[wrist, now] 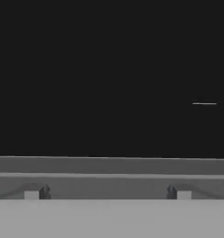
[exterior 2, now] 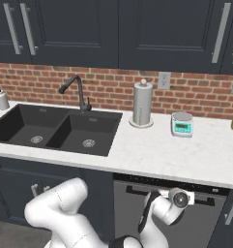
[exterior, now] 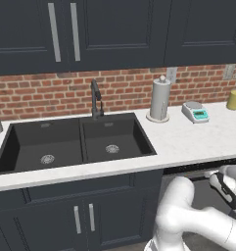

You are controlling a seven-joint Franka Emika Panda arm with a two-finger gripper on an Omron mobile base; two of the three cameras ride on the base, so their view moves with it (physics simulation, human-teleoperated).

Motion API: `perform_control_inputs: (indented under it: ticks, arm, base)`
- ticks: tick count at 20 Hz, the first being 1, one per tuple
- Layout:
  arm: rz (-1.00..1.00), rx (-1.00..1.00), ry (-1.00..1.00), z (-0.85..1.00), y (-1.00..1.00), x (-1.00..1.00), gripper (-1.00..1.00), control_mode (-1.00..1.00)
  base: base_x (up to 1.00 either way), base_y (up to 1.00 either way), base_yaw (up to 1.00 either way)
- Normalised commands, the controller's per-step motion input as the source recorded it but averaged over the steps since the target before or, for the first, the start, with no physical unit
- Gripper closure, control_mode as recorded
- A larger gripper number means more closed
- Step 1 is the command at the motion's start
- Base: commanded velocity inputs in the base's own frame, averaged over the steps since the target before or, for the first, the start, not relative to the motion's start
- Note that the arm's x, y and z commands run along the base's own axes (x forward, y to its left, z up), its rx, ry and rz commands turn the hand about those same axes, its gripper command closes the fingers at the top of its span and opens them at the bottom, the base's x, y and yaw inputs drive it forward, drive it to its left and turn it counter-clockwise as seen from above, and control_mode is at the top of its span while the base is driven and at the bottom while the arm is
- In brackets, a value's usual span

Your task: Pick up the cup and bowl from the counter, place them in the dishwasher, and close the dishwasher door.

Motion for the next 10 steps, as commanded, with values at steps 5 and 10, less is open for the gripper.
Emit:
perform_control_inputs:
  ticks: [5,10]
  arm:
    - [0.01,0.09,-0.09,-0.35,0.00,0.29,-1.00,-1.00]
    - [0.00,0.09,-0.18,-0.59,0.00,0.58,-1.00,-1.00]
  base:
    - [0.00,0.00,0.00]
    - [0.00,0.00,0.00]
